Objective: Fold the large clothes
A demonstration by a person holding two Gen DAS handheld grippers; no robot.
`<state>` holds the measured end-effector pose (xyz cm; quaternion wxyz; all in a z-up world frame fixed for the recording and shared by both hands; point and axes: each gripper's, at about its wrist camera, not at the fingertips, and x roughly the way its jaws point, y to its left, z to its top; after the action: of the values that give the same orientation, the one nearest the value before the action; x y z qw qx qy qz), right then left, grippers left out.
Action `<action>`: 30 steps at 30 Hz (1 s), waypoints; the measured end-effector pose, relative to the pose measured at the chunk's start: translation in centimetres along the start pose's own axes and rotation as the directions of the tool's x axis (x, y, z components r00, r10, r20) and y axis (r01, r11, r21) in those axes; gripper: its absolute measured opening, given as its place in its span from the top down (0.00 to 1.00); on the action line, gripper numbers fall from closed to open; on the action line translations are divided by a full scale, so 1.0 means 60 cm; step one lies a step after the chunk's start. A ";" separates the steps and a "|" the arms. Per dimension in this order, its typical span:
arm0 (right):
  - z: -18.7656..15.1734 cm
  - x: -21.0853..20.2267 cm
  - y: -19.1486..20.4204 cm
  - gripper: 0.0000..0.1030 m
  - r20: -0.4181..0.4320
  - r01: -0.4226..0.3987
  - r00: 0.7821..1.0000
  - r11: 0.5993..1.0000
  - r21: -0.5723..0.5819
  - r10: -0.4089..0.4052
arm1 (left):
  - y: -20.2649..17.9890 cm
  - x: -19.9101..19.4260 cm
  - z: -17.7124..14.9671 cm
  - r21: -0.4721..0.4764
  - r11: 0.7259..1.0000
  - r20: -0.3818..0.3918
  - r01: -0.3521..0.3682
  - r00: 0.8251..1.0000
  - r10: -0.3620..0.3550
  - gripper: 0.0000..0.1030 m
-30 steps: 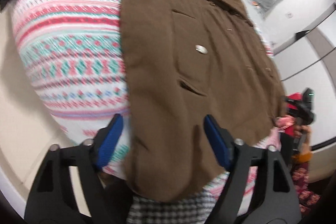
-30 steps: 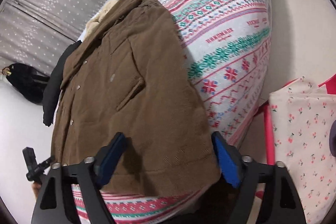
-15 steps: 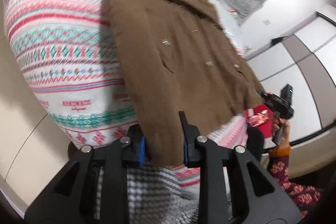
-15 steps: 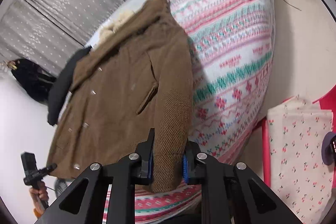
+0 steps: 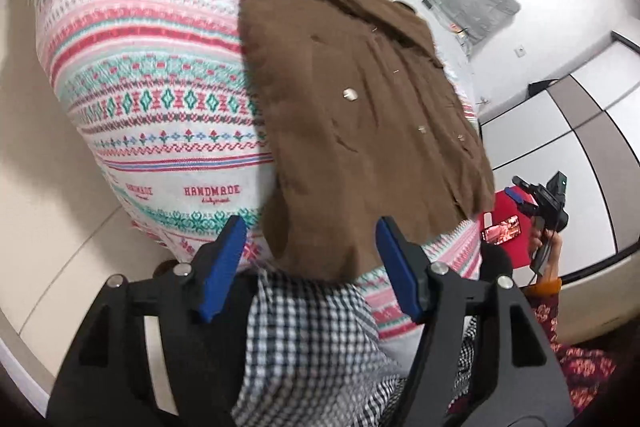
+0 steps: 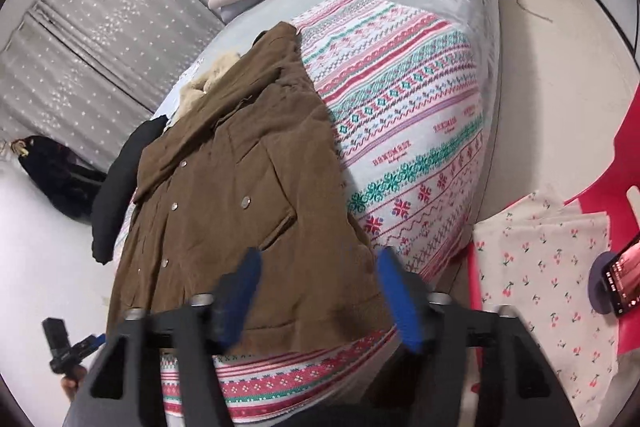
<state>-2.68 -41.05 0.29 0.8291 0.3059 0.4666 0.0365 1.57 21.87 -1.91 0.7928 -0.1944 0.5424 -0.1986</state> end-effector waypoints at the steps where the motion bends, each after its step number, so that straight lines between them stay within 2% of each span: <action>1: -0.001 0.007 -0.002 0.35 -0.011 -0.006 1.000 1.000 0.000 0.006 | 0.001 0.016 0.000 -0.004 1.000 -0.023 -0.007 1.000 0.007 0.34; 5: -0.009 0.055 -0.008 0.35 -0.085 0.009 0.996 1.000 0.009 -0.008 | 0.005 0.079 -0.003 -0.039 0.999 -0.102 0.025 0.994 -0.029 0.34; 7: -0.018 0.087 -0.009 0.36 -0.122 0.039 0.992 0.999 0.001 -0.039 | -0.001 0.089 -0.007 -0.052 0.998 -0.092 0.039 0.995 -0.044 0.34; 8: -0.022 0.096 -0.006 0.50 -0.124 0.048 0.991 0.999 -0.016 -0.050 | -0.009 0.089 -0.009 -0.045 0.997 -0.078 0.059 0.995 -0.063 0.35; 9: -0.029 0.102 0.005 0.62 -0.117 0.051 0.991 0.997 -0.059 -0.058 | -0.016 0.088 -0.010 -0.042 0.992 -0.076 0.115 0.990 -0.118 0.56; 10: -0.033 0.103 0.015 0.74 -0.112 0.056 0.991 0.995 -0.087 -0.066 | -0.020 0.091 -0.011 -0.076 0.972 -0.087 0.224 0.969 -0.230 0.78; 11: -0.035 0.098 0.028 0.83 -0.098 0.063 0.992 0.991 -0.121 -0.075 | -0.022 0.098 -0.011 -0.126 0.942 -0.098 0.312 0.941 -0.325 0.78; 12: -0.035 0.091 0.037 0.86 -0.088 0.052 0.994 0.989 -0.136 -0.064 | -0.025 0.099 -0.009 -0.139 0.928 -0.093 0.346 0.928 -0.360 0.80; 15: -0.023 0.061 0.064 0.88 -0.050 -0.018 0.999 0.989 -0.148 0.011 | -0.052 0.093 0.009 -0.122 0.908 -0.051 0.402 0.911 -0.410 0.82; 16: -0.016 0.048 0.078 0.89 -0.031 -0.029 0.999 0.986 -0.164 0.025 | -0.063 0.085 0.022 -0.112 0.890 -0.023 0.442 0.894 -0.447 0.82; 17: -0.009 0.038 0.091 0.89 -0.012 -0.037 0.999 0.982 -0.185 0.036 | -0.067 0.077 0.033 -0.099 0.881 -0.001 0.462 0.886 -0.465 0.82; 18: -0.001 0.029 0.106 0.89 0.006 -0.042 0.999 0.978 -0.204 0.044 | -0.078 0.066 0.050 -0.075 0.877 0.031 0.475 0.880 -0.474 0.83; 23: 0.079 -0.006 0.182 0.91 0.105 -0.063 0.990 0.961 -0.268 0.094 | -0.109 0.018 0.132 0.019 0.891 0.178 0.453 0.876 -0.449 0.84; 27: 0.146 -0.002 0.226 0.91 0.176 -0.037 0.980 0.957 -0.287 0.091 | -0.115 0.005 0.194 0.023 0.902 0.234 0.431 0.875 -0.424 0.85; 30: 0.195 0.007 0.246 0.91 0.231 0.004 0.971 0.958 -0.288 0.066 | -0.106 -0.005 0.253 0.019 0.906 0.290 0.422 0.865 -0.409 0.86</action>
<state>10.19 -34.44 12.37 0.9138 0.1924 0.3487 0.0797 15.03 18.05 6.74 0.7970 -0.3510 0.3714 -0.3219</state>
